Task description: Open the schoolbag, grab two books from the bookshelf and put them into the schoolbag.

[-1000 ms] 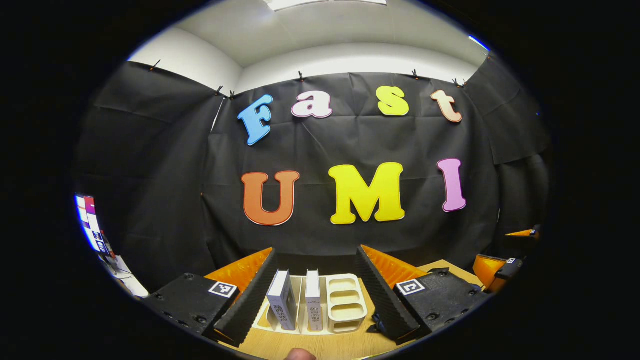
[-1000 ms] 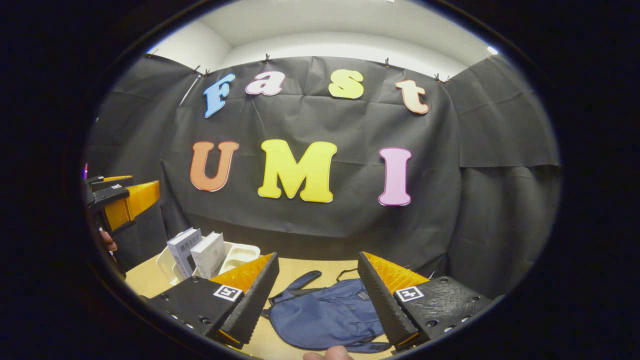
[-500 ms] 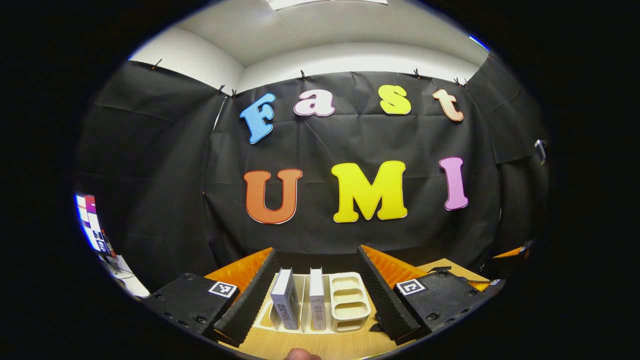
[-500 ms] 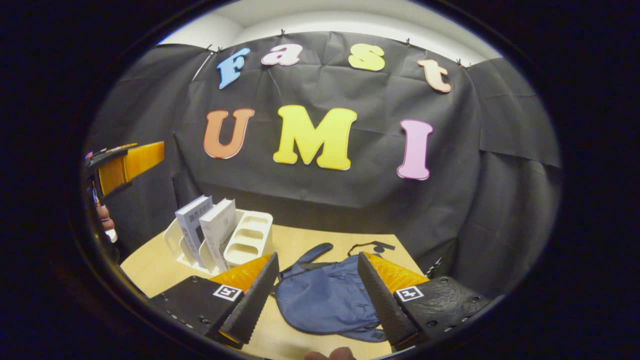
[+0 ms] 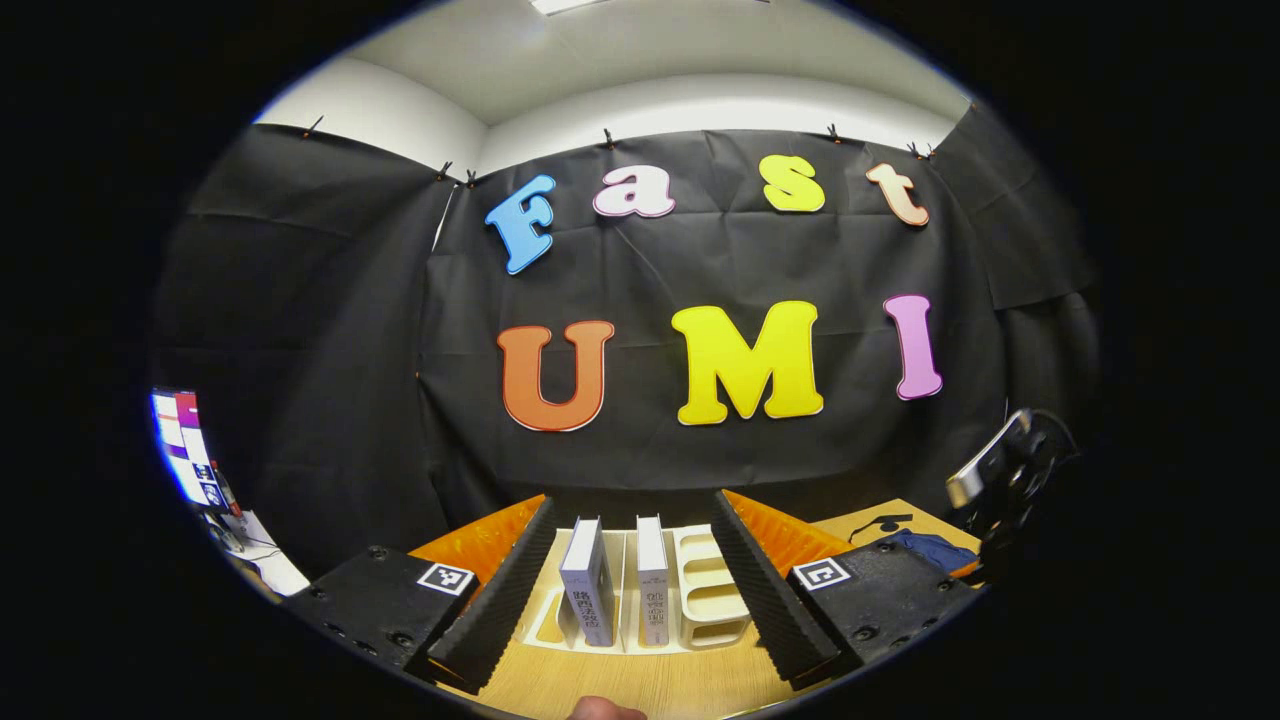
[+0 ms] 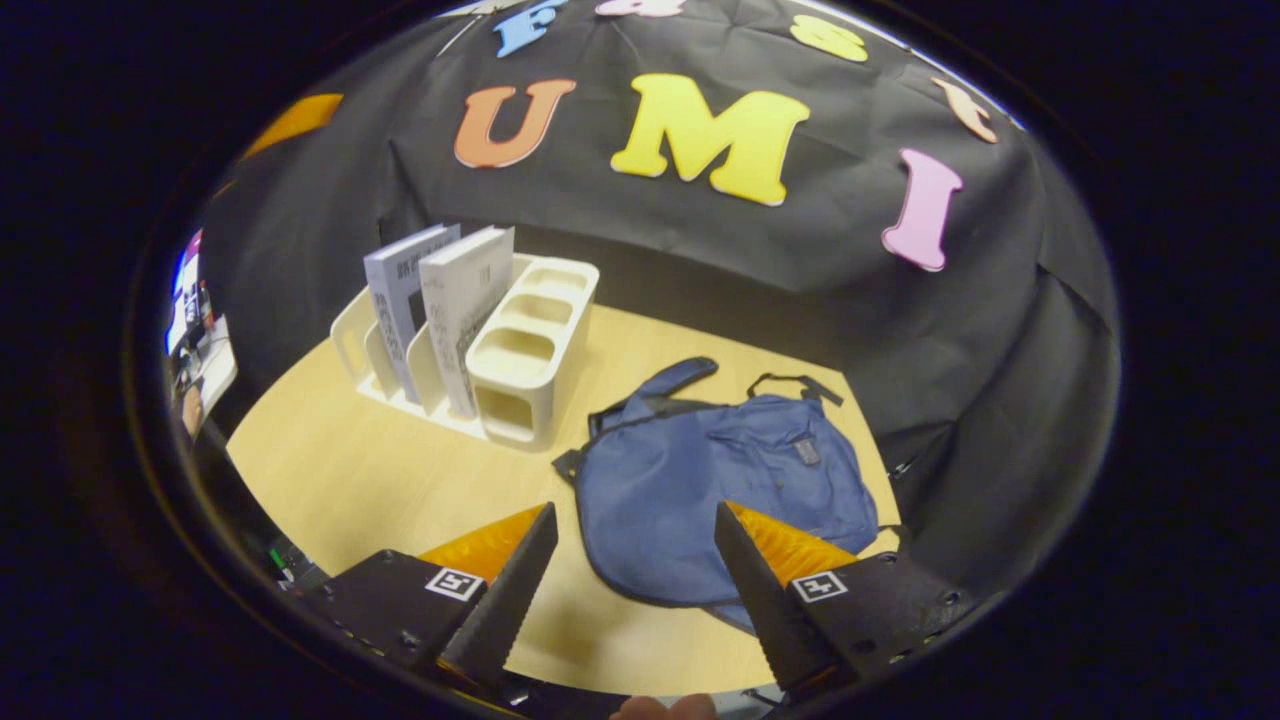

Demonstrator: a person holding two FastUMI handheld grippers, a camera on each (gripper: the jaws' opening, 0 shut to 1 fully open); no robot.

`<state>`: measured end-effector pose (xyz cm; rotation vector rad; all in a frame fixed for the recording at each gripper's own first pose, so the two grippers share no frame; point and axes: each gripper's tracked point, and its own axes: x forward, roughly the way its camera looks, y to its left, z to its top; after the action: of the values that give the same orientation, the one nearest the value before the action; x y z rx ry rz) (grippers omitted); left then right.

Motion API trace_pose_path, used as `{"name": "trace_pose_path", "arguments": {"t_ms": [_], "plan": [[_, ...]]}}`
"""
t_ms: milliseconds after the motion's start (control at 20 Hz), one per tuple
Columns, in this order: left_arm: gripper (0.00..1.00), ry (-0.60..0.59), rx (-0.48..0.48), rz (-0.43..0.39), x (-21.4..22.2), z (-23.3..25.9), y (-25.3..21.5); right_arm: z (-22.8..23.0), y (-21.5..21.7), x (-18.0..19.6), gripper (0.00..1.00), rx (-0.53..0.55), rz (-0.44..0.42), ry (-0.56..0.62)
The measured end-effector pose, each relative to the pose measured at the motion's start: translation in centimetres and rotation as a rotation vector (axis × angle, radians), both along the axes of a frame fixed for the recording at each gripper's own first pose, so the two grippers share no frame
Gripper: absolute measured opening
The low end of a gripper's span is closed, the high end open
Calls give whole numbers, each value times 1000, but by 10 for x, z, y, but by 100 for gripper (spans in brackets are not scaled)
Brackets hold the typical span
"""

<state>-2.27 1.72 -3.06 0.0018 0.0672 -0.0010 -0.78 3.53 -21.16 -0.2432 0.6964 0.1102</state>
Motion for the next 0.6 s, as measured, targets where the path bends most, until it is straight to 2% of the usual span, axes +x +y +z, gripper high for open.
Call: {"name": "trace_pose_path", "arguments": {"t_ms": [150,200,300,450,550,600], "plan": [[100,20,5,7,-5,-8,6,-30,8,8,96,-48,13,84],[100,23,9,12,-6,-9,9,-38,10,10,99,-62,18,107],[100,28,16,25,-7,-12,15,-52,14,15,96,-76,21,152],[100,41,19,46,-11,-17,22,-76,19,25,99,-98,15,213],[100,60,21,59,-11,-22,25,-91,20,32,96,-122,2,239],[100,68,22,65,-12,-25,25,-98,18,36,99,-140,-7,249]]}}
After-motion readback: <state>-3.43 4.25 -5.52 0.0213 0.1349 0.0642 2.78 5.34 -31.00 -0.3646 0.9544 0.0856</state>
